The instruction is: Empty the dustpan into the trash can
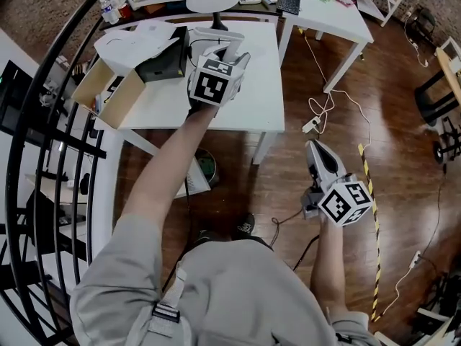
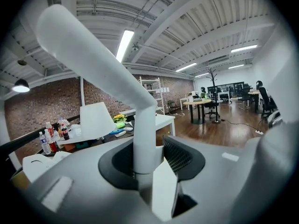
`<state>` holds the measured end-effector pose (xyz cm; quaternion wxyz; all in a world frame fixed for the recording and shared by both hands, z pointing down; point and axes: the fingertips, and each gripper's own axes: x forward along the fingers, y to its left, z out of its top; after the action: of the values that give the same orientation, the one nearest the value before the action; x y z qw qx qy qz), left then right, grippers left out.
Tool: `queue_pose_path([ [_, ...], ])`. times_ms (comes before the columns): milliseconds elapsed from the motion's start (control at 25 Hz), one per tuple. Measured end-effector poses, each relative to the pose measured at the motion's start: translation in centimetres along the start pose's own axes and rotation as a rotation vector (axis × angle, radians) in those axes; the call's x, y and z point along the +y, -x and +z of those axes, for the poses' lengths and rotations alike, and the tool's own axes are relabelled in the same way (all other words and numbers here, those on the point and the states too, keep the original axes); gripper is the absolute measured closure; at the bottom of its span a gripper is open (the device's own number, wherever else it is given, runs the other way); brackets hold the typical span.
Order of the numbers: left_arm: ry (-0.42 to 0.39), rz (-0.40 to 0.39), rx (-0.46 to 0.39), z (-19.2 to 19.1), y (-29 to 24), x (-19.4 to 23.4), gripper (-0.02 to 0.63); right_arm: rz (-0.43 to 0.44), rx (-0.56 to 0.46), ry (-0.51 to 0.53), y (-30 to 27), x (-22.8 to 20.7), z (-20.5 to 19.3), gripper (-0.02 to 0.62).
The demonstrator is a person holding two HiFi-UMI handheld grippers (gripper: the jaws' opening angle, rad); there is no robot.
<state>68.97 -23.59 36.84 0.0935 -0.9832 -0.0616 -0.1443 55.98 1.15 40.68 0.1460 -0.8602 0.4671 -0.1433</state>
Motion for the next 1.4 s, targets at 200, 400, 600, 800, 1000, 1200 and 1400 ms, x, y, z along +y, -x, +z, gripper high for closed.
queue_pose_path([
  [200,-0.004,0.044,-0.042,0.6,3.8,0.3,0.447,0.066,0.036,-0.018,-0.4,1.4,-1.1,0.597],
  [400,0.028,0.121,-0.082,0.0,9.9,3.1,0.446,0.203,0.07,-0.001,-3.4,4.7,-2.0,0.597],
  [600,0.08,0.163,-0.125,-1.3,17.4,5.3,0.448,0.285,0.1,0.034,-4.6,9.9,-3.3,0.597],
  [800,0.095,0.198,-0.185,-2.7,26.6,6.6,0.453,0.385,0.108,0.088,-4.7,17.5,-4.6,0.597],
  [1000,0.129,0.256,-0.19,-4.9,35.9,8.0,0.468,0.453,0.125,0.12,-3.2,24.8,-6.4,0.597],
  [1200,0.179,0.28,-0.269,-5.2,44.4,8.3,0.48,0.495,0.13,0.149,-1.4,30.3,-7.9,0.597],
  [1400,0.196,0.287,-0.317,-5.6,49.6,7.6,0.482,0.53,0.139,0.177,-0.1,34.2,-9.2,0.597],
])
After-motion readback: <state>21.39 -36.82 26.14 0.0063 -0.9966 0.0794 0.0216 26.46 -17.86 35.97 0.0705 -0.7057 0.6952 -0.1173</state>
